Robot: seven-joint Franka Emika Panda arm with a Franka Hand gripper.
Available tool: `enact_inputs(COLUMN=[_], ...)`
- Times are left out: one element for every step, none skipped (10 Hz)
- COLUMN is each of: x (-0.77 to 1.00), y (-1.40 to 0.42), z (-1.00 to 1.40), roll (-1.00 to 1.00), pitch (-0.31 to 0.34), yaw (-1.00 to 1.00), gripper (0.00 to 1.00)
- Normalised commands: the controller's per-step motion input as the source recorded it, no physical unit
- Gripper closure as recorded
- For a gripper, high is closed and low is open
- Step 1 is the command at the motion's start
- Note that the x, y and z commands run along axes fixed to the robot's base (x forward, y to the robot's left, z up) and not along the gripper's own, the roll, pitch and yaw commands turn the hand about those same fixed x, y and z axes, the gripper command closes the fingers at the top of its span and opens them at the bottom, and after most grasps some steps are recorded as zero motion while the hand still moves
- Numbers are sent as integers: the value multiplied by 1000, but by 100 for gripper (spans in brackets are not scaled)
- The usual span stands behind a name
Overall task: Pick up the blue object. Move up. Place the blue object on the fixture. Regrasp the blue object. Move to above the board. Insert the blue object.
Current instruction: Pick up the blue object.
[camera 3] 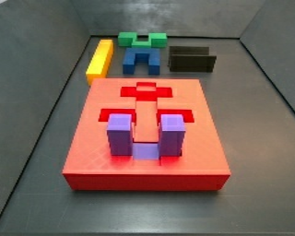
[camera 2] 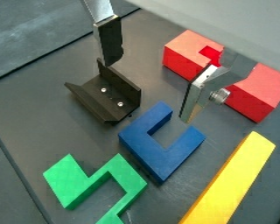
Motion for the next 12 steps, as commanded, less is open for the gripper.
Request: enact_inputs(x=[0,0,280,586,671,657,631,569,471,346,231,54], y=[0,-37,-189,-297,-386,-417,-380,-403,-311,-137,0,0], z=[0,0,-40,-80,-54,-40,-49,-43,-89,-111,-154,-223], roll=[0,13,86,63,107,100,54,69,-10,-170,-250,-254], pitch=[-7,0,33,47,73,76,61,64,51,-9,-90,-169], yaw=[0,0,-11,-111,-114,-111,-117,-226,-431,-357,-251,-149], gripper=[0,0,0,0,0,0,0,0,0,0,0,0])
